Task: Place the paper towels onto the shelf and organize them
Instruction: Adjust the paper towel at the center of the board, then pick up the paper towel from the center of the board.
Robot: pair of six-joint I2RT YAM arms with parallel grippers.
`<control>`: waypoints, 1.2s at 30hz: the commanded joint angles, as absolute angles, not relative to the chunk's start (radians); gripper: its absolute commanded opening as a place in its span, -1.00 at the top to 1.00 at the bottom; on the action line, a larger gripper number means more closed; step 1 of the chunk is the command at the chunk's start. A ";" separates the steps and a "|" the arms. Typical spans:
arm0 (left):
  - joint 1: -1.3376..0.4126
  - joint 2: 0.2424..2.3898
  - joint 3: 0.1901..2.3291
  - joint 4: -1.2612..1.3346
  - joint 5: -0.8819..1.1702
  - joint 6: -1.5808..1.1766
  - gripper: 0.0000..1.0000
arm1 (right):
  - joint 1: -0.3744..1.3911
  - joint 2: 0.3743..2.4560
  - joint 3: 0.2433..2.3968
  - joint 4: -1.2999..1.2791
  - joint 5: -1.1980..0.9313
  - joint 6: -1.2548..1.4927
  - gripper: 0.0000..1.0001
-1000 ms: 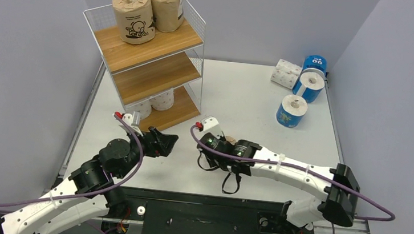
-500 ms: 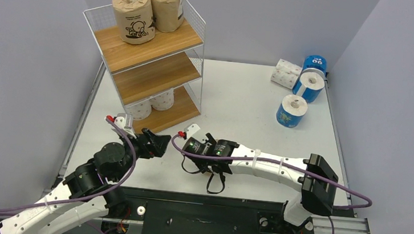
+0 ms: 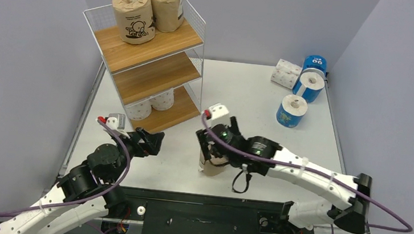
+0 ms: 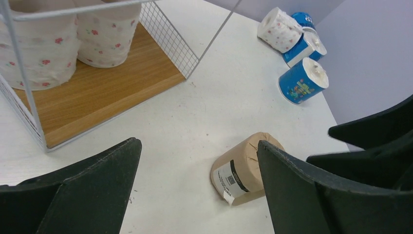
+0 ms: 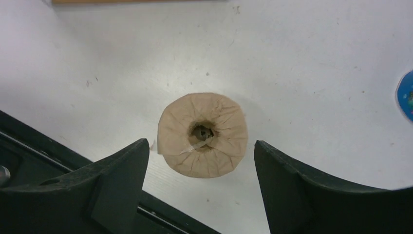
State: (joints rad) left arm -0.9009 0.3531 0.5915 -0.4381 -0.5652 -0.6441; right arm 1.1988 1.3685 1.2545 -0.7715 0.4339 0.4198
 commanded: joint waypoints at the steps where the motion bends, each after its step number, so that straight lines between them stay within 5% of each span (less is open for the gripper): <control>1: -0.902 0.320 0.655 -0.435 -0.644 -0.594 -0.77 | 1.034 1.200 1.182 -0.644 0.378 0.595 -0.51; 7: -0.902 0.315 0.673 -0.482 -0.686 -0.596 -0.78 | 0.789 1.122 1.011 -0.549 0.092 0.659 -0.50; 12: -0.902 0.304 0.645 -0.494 -0.703 -0.623 -0.96 | 0.780 1.128 0.955 -0.491 0.060 0.683 -0.48; 36: -0.902 0.229 0.518 -0.519 -0.594 -0.828 -0.93 | 0.773 1.279 0.912 -0.453 0.008 0.714 -0.37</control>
State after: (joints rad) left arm -0.9009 0.2817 0.5415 -0.5564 -0.6285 -0.8124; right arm 0.7727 1.2831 0.8856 -0.4671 0.0238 0.7181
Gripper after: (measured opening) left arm 0.966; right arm 0.692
